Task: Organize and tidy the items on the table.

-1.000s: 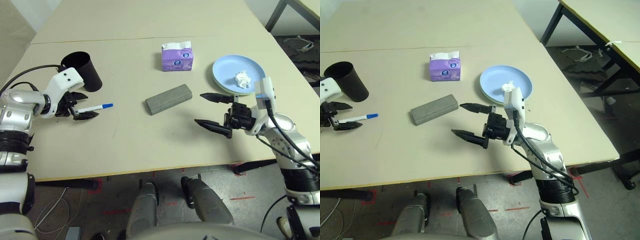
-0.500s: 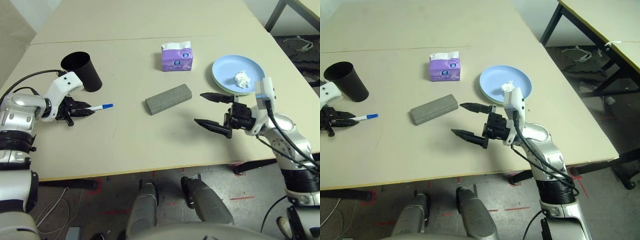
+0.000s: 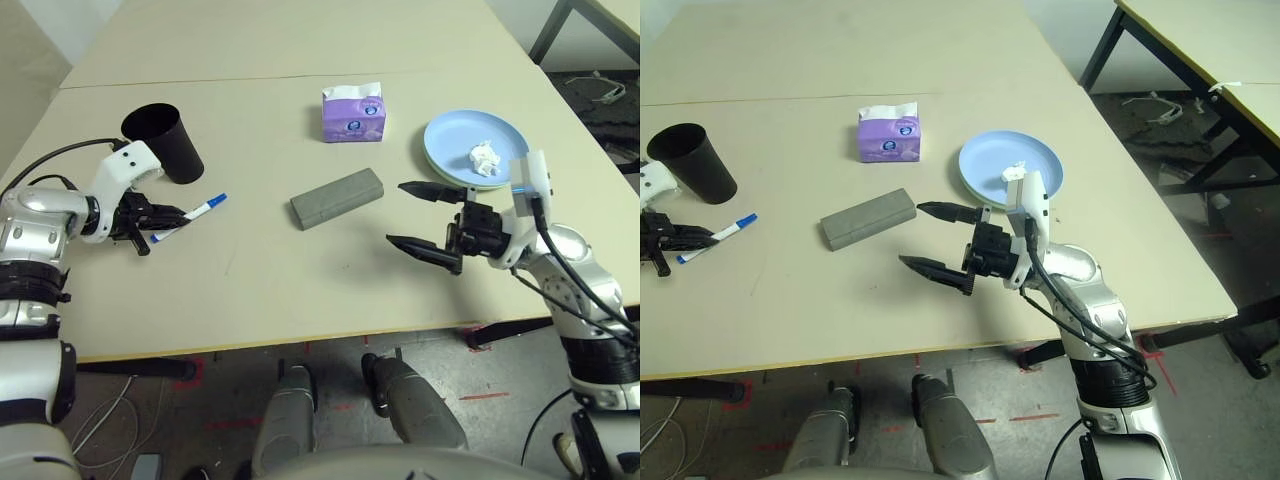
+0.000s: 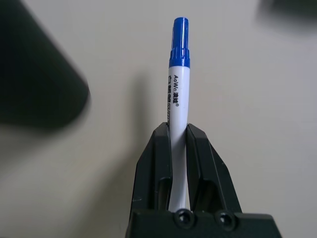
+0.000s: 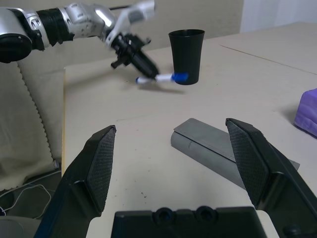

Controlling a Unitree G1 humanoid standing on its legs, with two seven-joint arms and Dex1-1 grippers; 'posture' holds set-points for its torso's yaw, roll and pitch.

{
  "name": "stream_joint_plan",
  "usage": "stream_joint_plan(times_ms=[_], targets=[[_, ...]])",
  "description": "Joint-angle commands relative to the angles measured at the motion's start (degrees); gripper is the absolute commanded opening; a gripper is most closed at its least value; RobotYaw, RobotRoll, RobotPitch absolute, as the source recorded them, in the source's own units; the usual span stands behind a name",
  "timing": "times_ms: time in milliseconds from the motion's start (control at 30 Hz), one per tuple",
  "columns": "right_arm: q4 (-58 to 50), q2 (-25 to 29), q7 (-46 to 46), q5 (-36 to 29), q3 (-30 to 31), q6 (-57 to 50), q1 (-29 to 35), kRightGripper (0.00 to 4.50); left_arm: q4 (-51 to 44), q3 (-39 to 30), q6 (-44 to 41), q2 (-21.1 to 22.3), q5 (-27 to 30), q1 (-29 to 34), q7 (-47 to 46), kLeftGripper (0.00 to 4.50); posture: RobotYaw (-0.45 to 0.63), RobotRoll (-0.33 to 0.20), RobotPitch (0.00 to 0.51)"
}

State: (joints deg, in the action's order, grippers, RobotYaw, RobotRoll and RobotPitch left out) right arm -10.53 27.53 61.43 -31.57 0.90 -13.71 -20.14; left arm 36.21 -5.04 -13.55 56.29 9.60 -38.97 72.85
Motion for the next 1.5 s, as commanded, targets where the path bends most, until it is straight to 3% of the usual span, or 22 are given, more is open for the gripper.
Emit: stream_joint_plan(times_ms=[33,233,367,500,700,1000,1200,1500], targets=[[1.0,-0.6,-1.1,-1.0,-1.0,-0.6,0.2,4.50,-7.6,-7.1,-5.5,-1.9,8.0,0.6,-2.4,0.28,-0.17,0.000,0.223],[2.3,-1.2,-3.0,-1.4,-1.7,-1.3,0.2,4.50,-16.6,-18.4,-9.6,-5.8,17.6,1.1,-11.2,0.28,-0.16,0.000,0.220],[2.9,-1.6,-3.7,-1.3,-1.7,-1.3,0.1,4.50,-18.4,-22.9,-8.4,-7.1,19.9,0.1,-17.7,0.28,-0.15,0.000,0.221],[3.0,-1.5,-3.3,-1.1,-1.3,-1.2,0.3,4.50,-14.9,-23.0,-4.4,-6.7,17.9,-1.0,-22.2,0.28,-0.14,0.000,0.221],[3.2,-1.6,-3.0,-0.6,-0.6,-1.0,0.1,4.50,-1.8,-19.3,5.8,-7.1,11.8,-2.7,-24.8,0.28,-0.15,0.000,0.223],[1.8,-0.9,-3.3,-0.7,-0.8,-1.7,0.8,4.50,16.9,-14.9,18.2,-8.8,5.9,-14.1,-28.6,0.28,-0.17,0.000,0.229],[1.4,-0.7,-3.5,-0.7,-0.8,-1.8,1.1,4.50,21.4,-13.3,21.4,-9.5,4.4,-17.2,-28.9,0.28,-0.17,0.000,0.231],[1.6,-0.3,-3.2,-0.9,-0.7,-1.9,0.8,4.50,22.3,-14.5,22.1,-9.0,4.8,-15.0,-29.8,0.28,-0.16,0.000,0.236]])
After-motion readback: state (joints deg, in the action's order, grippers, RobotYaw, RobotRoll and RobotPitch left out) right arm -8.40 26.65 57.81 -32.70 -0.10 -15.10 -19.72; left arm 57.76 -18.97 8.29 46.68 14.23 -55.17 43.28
